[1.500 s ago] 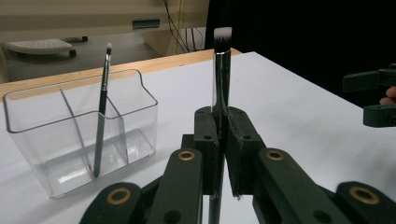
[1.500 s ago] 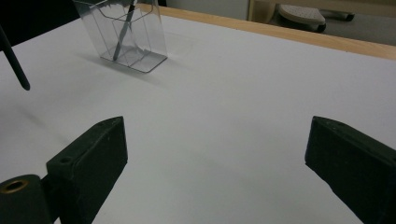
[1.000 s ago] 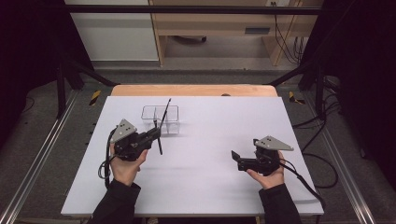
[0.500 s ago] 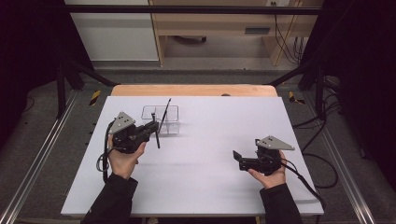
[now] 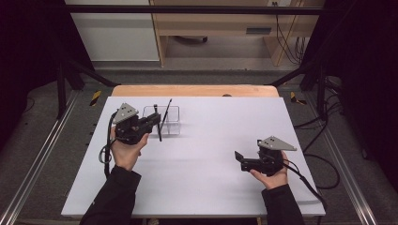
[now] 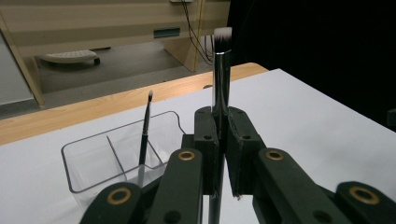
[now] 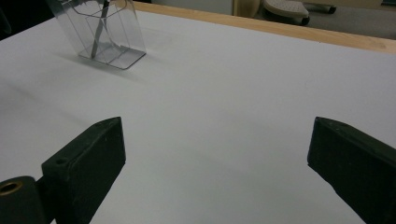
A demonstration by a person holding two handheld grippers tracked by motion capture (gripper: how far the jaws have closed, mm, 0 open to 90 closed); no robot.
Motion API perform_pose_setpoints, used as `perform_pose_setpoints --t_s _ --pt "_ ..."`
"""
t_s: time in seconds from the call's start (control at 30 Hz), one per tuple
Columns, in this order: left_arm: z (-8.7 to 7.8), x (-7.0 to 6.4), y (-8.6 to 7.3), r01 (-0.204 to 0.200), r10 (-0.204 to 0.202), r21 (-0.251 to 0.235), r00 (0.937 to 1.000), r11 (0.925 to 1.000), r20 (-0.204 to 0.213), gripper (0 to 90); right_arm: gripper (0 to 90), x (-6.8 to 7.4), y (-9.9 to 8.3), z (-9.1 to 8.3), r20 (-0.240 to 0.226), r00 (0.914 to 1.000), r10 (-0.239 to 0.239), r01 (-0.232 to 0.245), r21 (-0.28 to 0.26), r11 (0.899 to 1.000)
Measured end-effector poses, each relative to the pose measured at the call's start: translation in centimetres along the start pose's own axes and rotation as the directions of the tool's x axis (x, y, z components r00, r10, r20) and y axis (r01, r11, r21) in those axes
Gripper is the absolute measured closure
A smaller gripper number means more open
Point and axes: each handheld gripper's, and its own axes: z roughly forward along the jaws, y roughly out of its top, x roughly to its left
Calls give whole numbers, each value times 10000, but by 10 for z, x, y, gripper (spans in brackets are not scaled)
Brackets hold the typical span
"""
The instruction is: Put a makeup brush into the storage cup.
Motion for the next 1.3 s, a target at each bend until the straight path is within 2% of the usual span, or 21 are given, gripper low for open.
perform_pose_setpoints --t_s 0.47,0.9,1.3 --pt "9 4 13 -182 184 84 9994 9998 -282 832 43 0 -1 2 16 10000 -22 22 98 9999" --pt "20 13 25 -288 299 184 9978 9994 -585 832 39 -1 -1 3 29 10000 -21 20 139 9999" --pt "30 19 33 -256 261 85 9973 9996 -685 833 37 -1 -1 2 41 10000 -24 24 103 9999"
